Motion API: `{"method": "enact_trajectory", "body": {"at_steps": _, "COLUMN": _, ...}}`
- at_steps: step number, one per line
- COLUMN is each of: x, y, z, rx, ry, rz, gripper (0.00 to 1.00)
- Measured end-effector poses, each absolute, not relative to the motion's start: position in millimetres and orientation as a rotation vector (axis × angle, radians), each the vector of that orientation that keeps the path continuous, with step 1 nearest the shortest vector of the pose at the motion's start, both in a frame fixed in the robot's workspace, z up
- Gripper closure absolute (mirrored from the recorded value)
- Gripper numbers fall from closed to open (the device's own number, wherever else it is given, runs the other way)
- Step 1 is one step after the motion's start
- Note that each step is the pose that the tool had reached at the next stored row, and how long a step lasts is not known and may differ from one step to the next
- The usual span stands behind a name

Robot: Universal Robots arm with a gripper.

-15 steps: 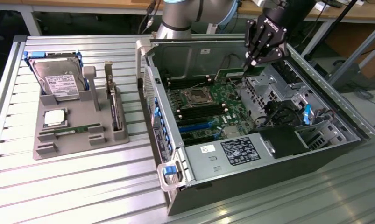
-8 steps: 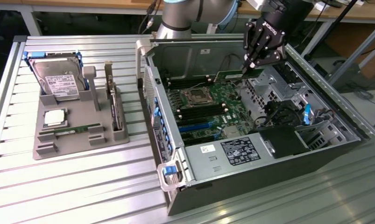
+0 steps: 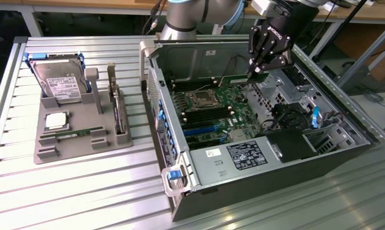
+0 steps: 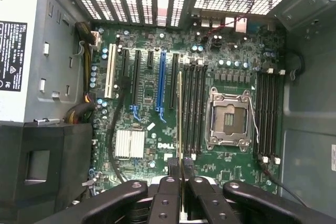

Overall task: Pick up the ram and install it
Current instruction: 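Insert the ram into the slot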

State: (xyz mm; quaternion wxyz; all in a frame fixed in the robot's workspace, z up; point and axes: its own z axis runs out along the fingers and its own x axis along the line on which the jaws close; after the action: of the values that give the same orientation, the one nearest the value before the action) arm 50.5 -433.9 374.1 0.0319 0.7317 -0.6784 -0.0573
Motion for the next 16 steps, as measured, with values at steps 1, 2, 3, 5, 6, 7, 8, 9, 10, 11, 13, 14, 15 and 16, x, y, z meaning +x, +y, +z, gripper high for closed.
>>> {"method": "enact_trajectory", "body": {"at_steps": 1, "x": 51, "y": -434, "z": 373, "rx": 2.253, "ry": -2.089, "rz": -0.177, "gripper": 0.87}}
{"method": "enact_trajectory", "body": {"at_steps": 2, "x": 51, "y": -434, "z": 372, "rx": 2.253, "ry": -2.089, "rz": -0.177, "gripper": 0.87}}
{"method": "enact_trajectory", "body": {"at_steps": 3, "x": 51, "y": -434, "z": 371, "rx": 2.253, "ry": -2.089, "rz": -0.177, "gripper": 0.87}}
{"method": "enact_trajectory", "body": {"at_steps": 5, "x": 51, "y": -434, "z": 370, "rx": 2.253, "ry": -2.089, "rz": -0.177, "gripper": 0.87}}
{"method": "enact_trajectory", "body": {"at_steps": 6, "x": 51, "y": -434, "z": 369, "rx": 2.253, "ry": -2.089, "rz": -0.177, "gripper": 0.87}}
{"method": "enact_trajectory", "body": {"at_steps": 7, "x": 50, "y": -434, "z": 368, "rx": 2.253, "ry": -2.089, "rz": -0.177, "gripper": 0.87}}
{"method": "enact_trajectory", "body": {"at_steps": 8, "x": 50, "y": -434, "z": 367, "rx": 2.253, "ry": -2.089, "rz": -0.177, "gripper": 0.87}}
{"method": "enact_trajectory", "body": {"at_steps": 9, "x": 50, "y": -434, "z": 365, "rx": 2.253, "ry": -2.089, "rz": -0.177, "gripper": 0.87}}
{"method": "enact_trajectory", "body": {"at_steps": 10, "x": 50, "y": -434, "z": 364, "rx": 2.253, "ry": -2.089, "rz": -0.177, "gripper": 0.87}}
{"method": "enact_trajectory", "body": {"at_steps": 11, "x": 50, "y": -434, "z": 363, "rx": 2.253, "ry": -2.089, "rz": -0.177, "gripper": 0.87}}
{"method": "enact_trajectory", "body": {"at_steps": 13, "x": 50, "y": -434, "z": 361, "rx": 2.254, "ry": -2.089, "rz": -0.177, "gripper": 0.87}}
{"method": "enact_trajectory", "body": {"at_steps": 14, "x": 50, "y": -434, "z": 360, "rx": 2.254, "ry": -2.089, "rz": -0.177, "gripper": 0.87}}
{"method": "enact_trajectory", "body": {"at_steps": 15, "x": 50, "y": -434, "z": 359, "rx": 2.254, "ry": -2.089, "rz": -0.177, "gripper": 0.87}}
{"method": "enact_trajectory", "body": {"at_steps": 16, "x": 50, "y": -434, "z": 358, "rx": 2.254, "ry": -2.090, "rz": -0.178, "gripper": 0.87}}
